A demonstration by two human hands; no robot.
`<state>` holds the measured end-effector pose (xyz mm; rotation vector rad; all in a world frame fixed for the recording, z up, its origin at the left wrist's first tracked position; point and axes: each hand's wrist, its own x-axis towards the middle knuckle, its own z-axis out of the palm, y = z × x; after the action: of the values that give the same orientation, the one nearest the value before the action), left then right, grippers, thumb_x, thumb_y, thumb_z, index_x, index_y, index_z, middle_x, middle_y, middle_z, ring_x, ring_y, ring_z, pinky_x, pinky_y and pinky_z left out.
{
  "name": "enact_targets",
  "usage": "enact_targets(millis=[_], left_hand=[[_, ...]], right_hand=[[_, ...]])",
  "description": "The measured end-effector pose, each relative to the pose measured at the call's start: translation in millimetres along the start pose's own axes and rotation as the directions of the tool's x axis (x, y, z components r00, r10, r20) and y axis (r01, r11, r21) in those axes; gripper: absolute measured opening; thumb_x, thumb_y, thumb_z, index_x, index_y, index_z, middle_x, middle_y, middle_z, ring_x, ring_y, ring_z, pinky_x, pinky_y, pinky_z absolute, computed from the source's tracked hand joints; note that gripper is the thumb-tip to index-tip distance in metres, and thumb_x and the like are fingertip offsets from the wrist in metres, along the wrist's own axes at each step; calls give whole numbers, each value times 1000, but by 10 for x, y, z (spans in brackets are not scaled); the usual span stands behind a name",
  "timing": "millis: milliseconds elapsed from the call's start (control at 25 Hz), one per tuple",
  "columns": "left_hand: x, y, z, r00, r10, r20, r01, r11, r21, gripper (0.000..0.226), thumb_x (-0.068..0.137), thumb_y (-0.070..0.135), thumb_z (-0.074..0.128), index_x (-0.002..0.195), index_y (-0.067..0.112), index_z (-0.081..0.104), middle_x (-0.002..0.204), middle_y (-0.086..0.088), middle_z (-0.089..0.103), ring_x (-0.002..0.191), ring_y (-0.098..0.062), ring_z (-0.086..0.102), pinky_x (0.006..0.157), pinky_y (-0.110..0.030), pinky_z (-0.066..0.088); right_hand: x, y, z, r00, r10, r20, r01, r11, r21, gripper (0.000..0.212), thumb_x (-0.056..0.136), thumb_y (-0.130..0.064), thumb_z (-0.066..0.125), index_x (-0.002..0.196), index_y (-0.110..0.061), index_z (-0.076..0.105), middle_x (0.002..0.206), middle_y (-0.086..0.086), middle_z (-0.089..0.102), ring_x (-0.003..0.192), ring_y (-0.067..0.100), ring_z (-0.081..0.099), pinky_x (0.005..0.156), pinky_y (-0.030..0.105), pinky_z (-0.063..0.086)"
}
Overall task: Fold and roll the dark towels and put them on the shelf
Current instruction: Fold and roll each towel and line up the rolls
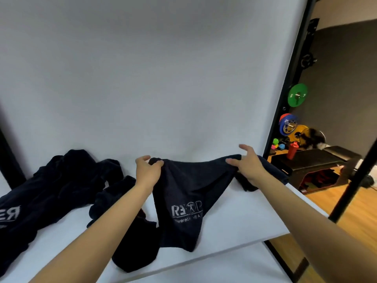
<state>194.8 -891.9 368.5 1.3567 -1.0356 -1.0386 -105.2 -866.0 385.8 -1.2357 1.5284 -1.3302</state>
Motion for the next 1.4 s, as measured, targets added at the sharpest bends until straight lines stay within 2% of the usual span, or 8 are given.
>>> enact_targets(millis=[120, 280, 560, 720, 840, 1000, 1240, 1400], left_hand=[[-84, 456, -80, 974, 215, 71, -218, 975, 41, 55, 89, 20, 70, 138, 30, 46, 128, 7, 53, 109, -13, 56, 94, -26, 48], [-283, 1139, -171, 912, 410, 5, -407, 906, -116, 30, 92, 20, 66, 118, 34, 67, 113, 8, 68, 98, -5, 66, 87, -21, 52], [-546, 1060, -192, 895, 409, -177, -349, 890, 294, 33, 100, 11, 46, 116, 28, 68, 129, 7, 61, 110, -9, 59, 87, -15, 40], [-786, 894, -136, 909, 414, -44, -393, 888, 239, 62, 97, -8, 43, 147, 28, 43, 153, 7, 38, 142, -11, 32, 110, -18, 27], [-883, 815, -57, 960, 280, 26, -281, 954, 101, 67, 92, -16, 40, 147, 23, 43, 146, 9, 43, 132, -8, 42, 104, -19, 38], [-645, 704, -91, 978, 154, -141, -176, 971, -159, 24, 91, 12, 68, 114, 17, 73, 119, 0, 70, 109, -12, 66, 102, -32, 49], [-81, 878, -37, 964, 238, -116, -241, 971, -7, 42, 91, -1, 63, 128, 19, 65, 131, 0, 59, 129, -8, 47, 108, -25, 41], [192, 1186, -27, 882, 395, -255, -369, 918, 145, 35, 82, 12, 79, 114, 22, 74, 107, 0, 69, 93, 0, 59, 81, -7, 42]], right_hand=[[-22, -590, -250, 986, -149, -71, 149, 989, -7, 38, 84, -9, 74, 120, -15, 61, 97, 17, 67, 81, 25, 68, 71, 32, 55], [-60, -1252, -673, 948, -296, 119, 255, 928, 273, 38, 87, 0, 69, 122, -11, 59, 105, 13, 72, 95, 22, 71, 80, 29, 54], [-72, -1061, -956, 910, -256, 325, 200, 960, 196, 47, 88, 6, 64, 130, -15, 60, 124, 13, 66, 112, 24, 65, 89, 31, 55], [6, -746, -1053, 885, -226, 407, 109, 951, 291, 66, 84, 10, 66, 139, -23, 52, 144, -1, 45, 130, 17, 51, 90, 28, 55], [-15, -618, -1061, 874, -203, 442, 58, 946, 319, 65, 84, 11, 64, 140, -20, 51, 137, -7, 51, 114, 10, 63, 85, 27, 55], [161, -535, -935, 935, -187, 303, 81, 940, 331, 30, 94, -13, 63, 124, -17, 65, 118, 3, 70, 108, 20, 66, 92, 36, 53], [658, -617, -661, 969, -233, 85, 217, 963, 161, 41, 89, 0, 66, 126, -17, 64, 121, 11, 64, 111, 19, 63, 84, 28, 54], [939, -922, -632, 936, -344, -76, 342, 939, -46, 27, 85, -9, 71, 103, -29, 73, 108, 3, 69, 105, 13, 64, 94, 36, 54]])
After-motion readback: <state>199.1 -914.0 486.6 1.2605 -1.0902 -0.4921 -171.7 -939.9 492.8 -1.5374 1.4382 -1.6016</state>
